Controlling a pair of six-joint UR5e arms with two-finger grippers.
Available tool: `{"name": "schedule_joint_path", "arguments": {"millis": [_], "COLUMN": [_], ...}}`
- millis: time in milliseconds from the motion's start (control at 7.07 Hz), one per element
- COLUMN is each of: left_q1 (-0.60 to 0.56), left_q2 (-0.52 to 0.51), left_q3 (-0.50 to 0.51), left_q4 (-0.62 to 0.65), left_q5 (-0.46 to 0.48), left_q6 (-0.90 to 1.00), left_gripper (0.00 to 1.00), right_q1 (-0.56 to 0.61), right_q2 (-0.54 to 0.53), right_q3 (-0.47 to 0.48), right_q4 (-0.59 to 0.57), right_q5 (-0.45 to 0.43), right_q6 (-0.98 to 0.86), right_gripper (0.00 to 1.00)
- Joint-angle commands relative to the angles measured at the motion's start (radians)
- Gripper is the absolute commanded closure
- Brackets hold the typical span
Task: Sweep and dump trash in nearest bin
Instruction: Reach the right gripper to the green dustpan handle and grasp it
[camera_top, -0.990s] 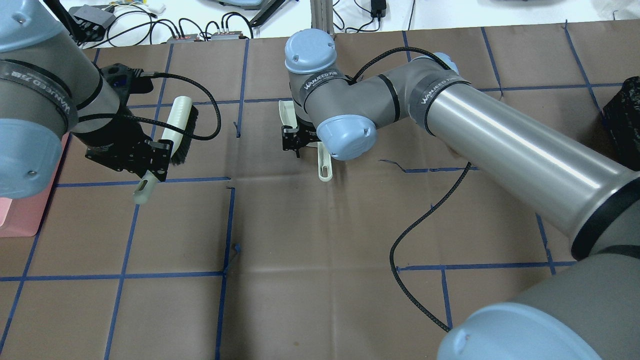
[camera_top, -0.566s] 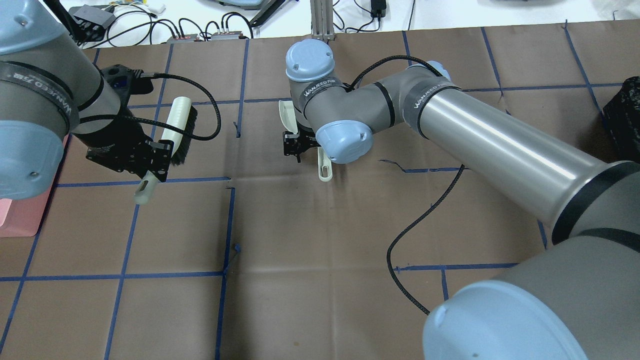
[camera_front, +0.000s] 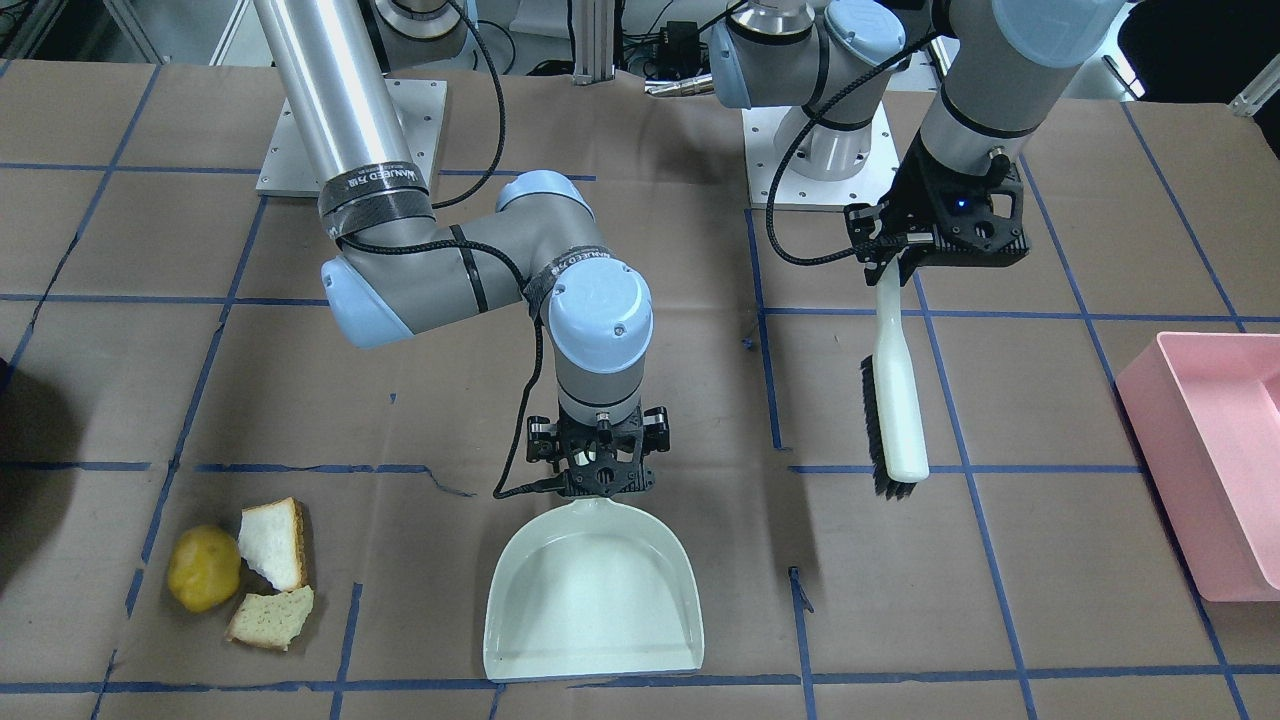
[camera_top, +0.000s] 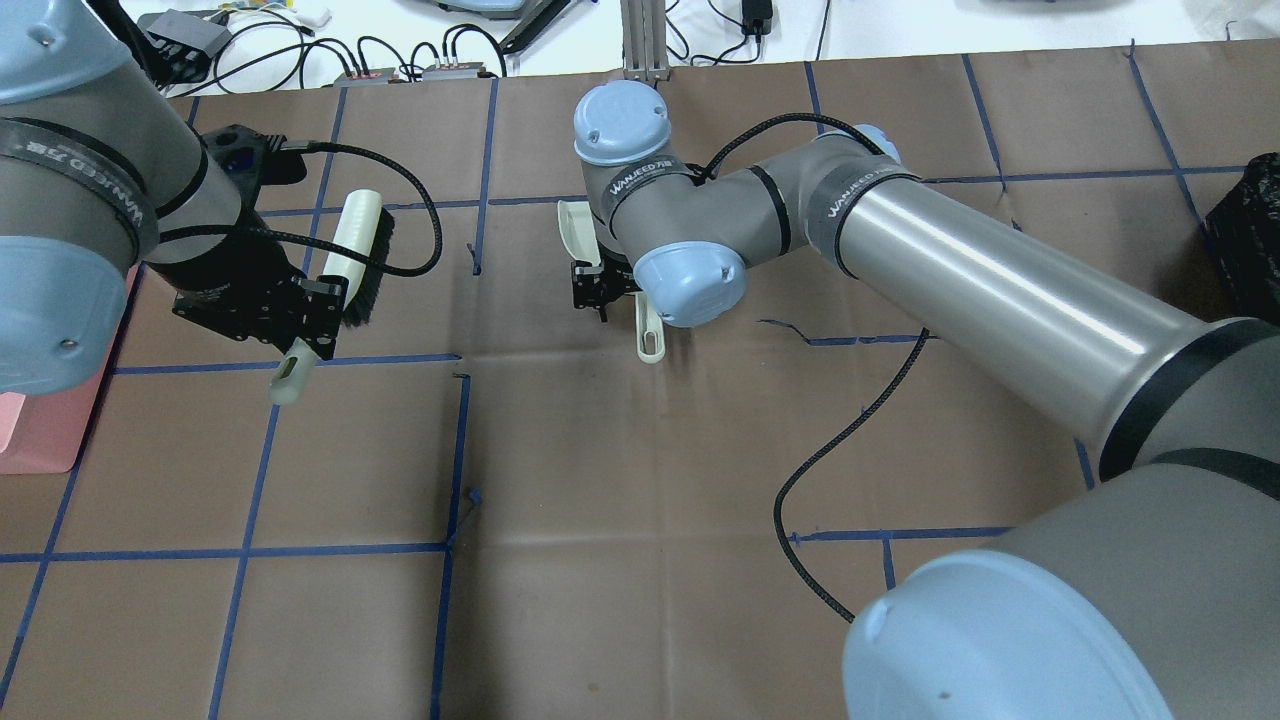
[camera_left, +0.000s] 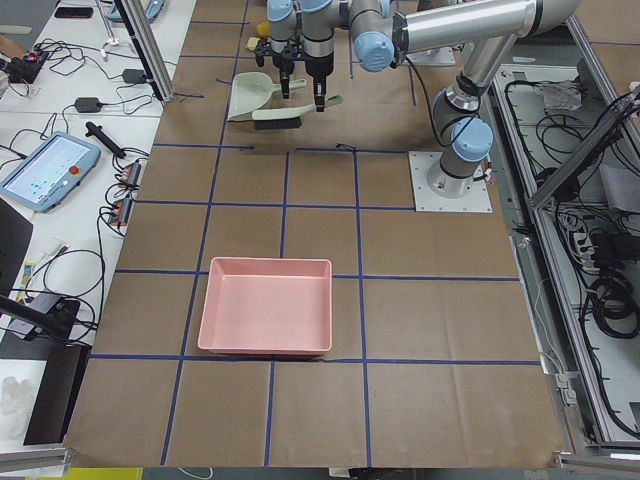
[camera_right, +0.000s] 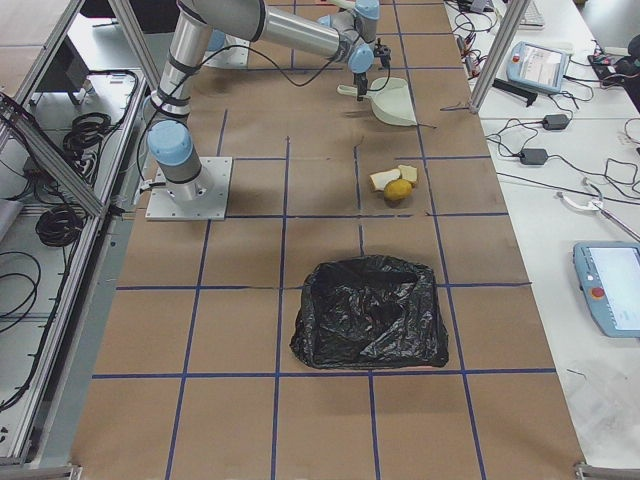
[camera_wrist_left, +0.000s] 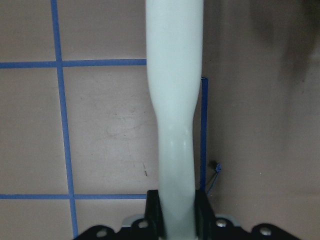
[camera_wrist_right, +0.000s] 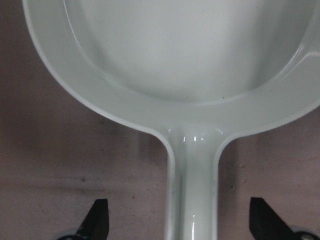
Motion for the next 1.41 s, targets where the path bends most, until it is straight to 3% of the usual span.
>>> {"name": "schedule_joint_path", "arguments": {"millis": [0, 849, 1132, 1273], "left_q1": [0.0, 0.0, -0.002, -0.002], "left_q2": [0.002, 0.005, 0.007, 0.002], "left_q3": [0.004, 0.004, -0.007, -0.007], "left_q4": [0.0, 0.025, 0.025, 0.028], "left_q5": [0.006, 0.0, 0.008, 0.005], "left_q6": [0.001, 0.004, 0.001, -0.002], "left_gripper": [1.0, 0.97, 1.0, 1.0], "right_q1": [-0.001, -0.013, -0.021, -0.036], "right_q2": [0.002, -0.005, -0.021, -0.039], "right_q3": [0.001, -0.019, -0.048, -0.091], "right_q4": [0.003, 0.045, 0.071, 0.163], "right_q5": [-0.021, -0.019, -0.013, -0.012], "right_q6": [0.001, -0.004, -0.004, -0.005], "right_gripper": [0.12, 0.96, 0.96, 0.96]}}
